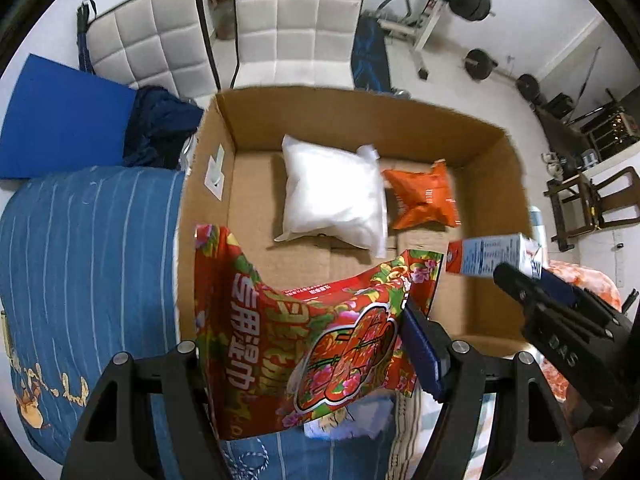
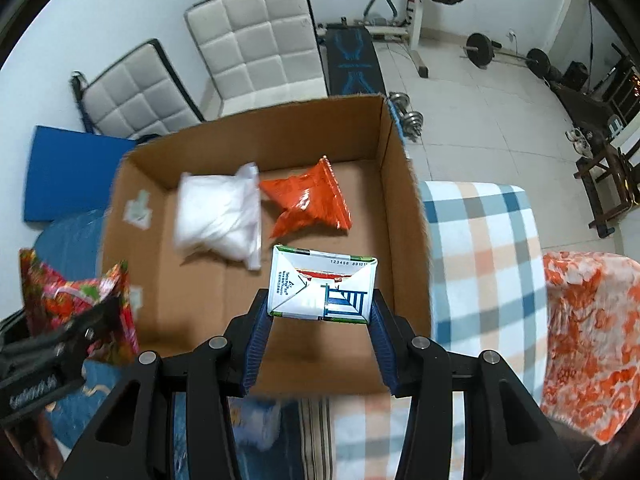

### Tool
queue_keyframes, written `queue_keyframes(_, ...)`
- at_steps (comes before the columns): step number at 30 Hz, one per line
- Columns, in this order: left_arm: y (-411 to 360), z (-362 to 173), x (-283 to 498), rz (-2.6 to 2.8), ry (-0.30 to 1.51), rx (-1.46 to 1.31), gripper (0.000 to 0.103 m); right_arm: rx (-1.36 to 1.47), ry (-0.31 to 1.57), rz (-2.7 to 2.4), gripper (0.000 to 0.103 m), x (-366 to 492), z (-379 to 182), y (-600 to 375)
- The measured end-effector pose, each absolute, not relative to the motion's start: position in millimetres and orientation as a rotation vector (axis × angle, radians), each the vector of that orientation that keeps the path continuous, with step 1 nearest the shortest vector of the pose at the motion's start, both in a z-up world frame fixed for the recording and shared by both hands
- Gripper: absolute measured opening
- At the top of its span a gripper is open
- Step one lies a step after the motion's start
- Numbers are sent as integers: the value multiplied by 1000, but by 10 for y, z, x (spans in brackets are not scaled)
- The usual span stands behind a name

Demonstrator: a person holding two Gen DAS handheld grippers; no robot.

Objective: Organize soft objects
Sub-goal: 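Lower the candy packet and milk carton into the box and release both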

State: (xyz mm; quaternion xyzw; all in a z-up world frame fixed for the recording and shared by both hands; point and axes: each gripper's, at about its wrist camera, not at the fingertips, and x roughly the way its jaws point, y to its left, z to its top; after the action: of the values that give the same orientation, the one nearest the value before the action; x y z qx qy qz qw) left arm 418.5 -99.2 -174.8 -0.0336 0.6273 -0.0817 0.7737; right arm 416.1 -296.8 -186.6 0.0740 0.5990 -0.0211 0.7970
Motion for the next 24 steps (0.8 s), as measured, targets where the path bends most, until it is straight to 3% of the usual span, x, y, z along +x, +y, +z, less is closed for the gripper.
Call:
queue_keyframes(8,-929,-2365,4487,-134,1487,-73,71,46,1311,-102,50,4590,-2608,-2840)
queue_keyframes(13,-908,-2625,4489,-129,1545,-86,71,-67,1311,-65,50,4399,-2712,-2710)
queue_keyframes(24,-965,-3150,4523,-124,1671,-104,71,62,1516,-28,50,4201,-3158,-2948)
